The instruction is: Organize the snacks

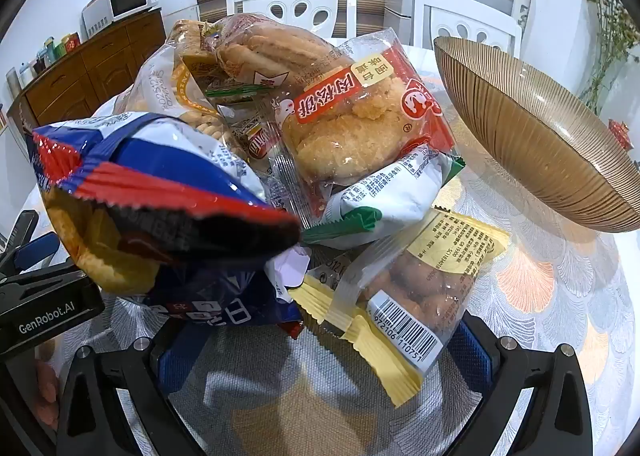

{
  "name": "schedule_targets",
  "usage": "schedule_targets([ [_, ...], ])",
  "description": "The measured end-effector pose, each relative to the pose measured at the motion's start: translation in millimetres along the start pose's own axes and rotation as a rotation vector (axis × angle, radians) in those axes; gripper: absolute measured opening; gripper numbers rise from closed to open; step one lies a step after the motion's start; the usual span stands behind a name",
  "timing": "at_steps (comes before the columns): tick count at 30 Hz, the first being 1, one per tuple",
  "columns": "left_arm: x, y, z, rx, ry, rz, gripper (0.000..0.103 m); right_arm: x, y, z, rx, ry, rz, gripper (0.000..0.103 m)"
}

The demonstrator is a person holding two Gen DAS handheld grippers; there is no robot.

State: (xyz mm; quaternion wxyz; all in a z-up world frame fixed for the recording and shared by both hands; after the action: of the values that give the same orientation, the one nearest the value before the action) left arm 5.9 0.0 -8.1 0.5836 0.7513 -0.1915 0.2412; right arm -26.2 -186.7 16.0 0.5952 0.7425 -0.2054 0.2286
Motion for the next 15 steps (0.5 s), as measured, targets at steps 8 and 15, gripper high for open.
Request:
schedule_targets([
  [8,6.5,-5.6,7.4,-0.012,-0.073,-0.073,0.103,-0.1,1.2,-0.5,0.004,-0.022,-0.026,0.103],
  [15,-10.8,11.7,-0.5,-0.085,-0.19,-0.179,0.103,-19.2,16.1,-1.8,0.056,-0.035,-0.206,0.103],
])
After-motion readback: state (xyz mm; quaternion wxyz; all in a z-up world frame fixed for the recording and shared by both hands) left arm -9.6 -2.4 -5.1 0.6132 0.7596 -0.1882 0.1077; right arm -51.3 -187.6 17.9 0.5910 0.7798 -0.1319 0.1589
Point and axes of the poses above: each gripper's, at about its wrist camera, not at the fingertips, and y roughly against the way its jaws point, z to its right, x to its top, the point moved 1 cm from there along -y, roughly the way its jaws point, and after that the axes turned 14 degrees about x, right-handed, at the moved point
